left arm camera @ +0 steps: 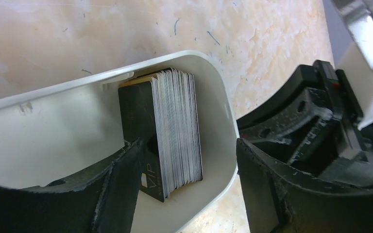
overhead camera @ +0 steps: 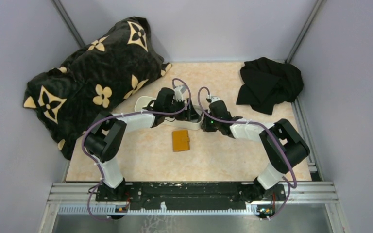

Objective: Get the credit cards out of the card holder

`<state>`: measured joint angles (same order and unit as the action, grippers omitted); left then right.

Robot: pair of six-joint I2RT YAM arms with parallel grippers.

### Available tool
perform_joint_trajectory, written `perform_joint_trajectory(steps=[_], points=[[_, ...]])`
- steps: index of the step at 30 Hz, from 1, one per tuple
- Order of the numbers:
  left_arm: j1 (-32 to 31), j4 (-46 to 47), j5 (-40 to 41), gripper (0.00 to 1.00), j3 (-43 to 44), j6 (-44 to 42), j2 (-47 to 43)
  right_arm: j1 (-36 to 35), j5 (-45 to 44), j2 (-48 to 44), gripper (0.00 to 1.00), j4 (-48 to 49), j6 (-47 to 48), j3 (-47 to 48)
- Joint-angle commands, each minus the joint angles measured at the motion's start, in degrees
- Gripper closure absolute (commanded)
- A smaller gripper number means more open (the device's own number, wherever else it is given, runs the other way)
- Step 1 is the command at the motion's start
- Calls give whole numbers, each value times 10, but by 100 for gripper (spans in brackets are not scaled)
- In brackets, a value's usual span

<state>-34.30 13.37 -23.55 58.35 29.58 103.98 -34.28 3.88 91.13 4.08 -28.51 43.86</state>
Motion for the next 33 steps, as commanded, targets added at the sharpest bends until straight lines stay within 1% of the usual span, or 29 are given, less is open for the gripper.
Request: perform_joint_trajectory(steps=[1,10,19,25,28,33], points=[[-1,31,-30,25,-14,21,-18,8,-6,17,100,43,7,41],[-10,52,-39,25,-10,46,-23,33,0,31,100,41,17,68],[-11,39,-26,24,2,44,-27,43,19,100,100,40,24,126],[-11,20,-17,23,23,35,-28,46,15,135,100,30,27,167],[-10,-1,-3,22,39,21,-35,58,18,123,100,13,27,166],[-6,-41,20,22,72,-5,-48,80,-4,46,100,-13,43,120]])
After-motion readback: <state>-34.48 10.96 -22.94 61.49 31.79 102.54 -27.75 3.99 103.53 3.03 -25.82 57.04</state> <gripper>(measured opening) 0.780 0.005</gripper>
